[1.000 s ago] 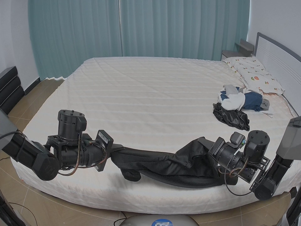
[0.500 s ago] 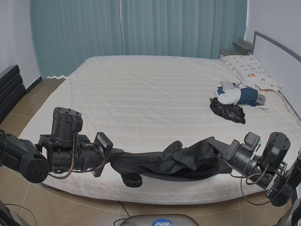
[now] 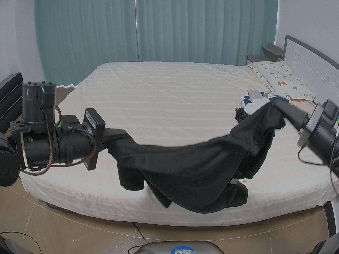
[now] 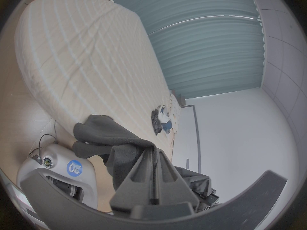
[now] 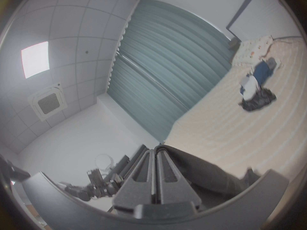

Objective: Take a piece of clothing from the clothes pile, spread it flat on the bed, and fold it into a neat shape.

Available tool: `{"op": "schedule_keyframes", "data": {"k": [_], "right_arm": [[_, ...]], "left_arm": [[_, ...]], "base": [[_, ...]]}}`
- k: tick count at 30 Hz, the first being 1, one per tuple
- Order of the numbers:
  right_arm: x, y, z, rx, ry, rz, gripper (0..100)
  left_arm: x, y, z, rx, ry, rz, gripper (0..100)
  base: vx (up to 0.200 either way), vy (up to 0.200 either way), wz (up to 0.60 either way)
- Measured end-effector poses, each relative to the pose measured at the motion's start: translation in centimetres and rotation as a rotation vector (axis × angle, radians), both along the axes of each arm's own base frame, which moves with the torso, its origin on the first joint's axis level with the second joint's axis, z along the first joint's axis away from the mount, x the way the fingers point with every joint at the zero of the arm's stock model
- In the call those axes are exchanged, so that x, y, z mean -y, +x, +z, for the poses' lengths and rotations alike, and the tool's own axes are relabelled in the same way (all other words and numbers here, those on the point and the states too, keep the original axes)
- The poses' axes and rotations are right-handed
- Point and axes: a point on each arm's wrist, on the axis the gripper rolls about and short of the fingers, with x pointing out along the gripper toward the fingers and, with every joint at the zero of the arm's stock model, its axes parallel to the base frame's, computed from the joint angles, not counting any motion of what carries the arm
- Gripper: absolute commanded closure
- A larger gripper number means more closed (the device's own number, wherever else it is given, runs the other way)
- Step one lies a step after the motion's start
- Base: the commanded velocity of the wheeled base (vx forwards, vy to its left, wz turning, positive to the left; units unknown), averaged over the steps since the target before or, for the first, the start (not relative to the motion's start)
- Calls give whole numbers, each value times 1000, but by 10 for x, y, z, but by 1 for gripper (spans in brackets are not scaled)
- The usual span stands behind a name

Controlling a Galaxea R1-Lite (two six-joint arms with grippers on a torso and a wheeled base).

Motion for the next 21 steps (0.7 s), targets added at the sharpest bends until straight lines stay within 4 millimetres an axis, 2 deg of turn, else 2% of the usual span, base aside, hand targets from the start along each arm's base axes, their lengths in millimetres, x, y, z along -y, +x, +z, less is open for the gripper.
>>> {"op": "schedule_keyframes", "data": {"k": [5, 8, 11, 16, 21], "right_arm": [[21, 7, 59, 142, 55, -75, 100], [31, 18, 79, 186, 58, -131, 100], [34, 40, 81, 168, 37, -168, 100], [32, 85, 64, 116, -4, -204, 100], [27, 126, 48, 154, -5, -230, 100]], "left_arm": [[-6, 2, 29, 66, -23, 24, 100], [-7, 9, 39, 87, -27, 47, 100], [-7, 22, 41, 82, -20, 71, 100], [-3, 49, 30, 37, 1, 95, 100], [2, 78, 17, 0, 13, 113, 100]], "base": [[0, 0, 0], [0, 0, 0], [0, 0, 0], [200, 0, 0], [200, 0, 0]]}}
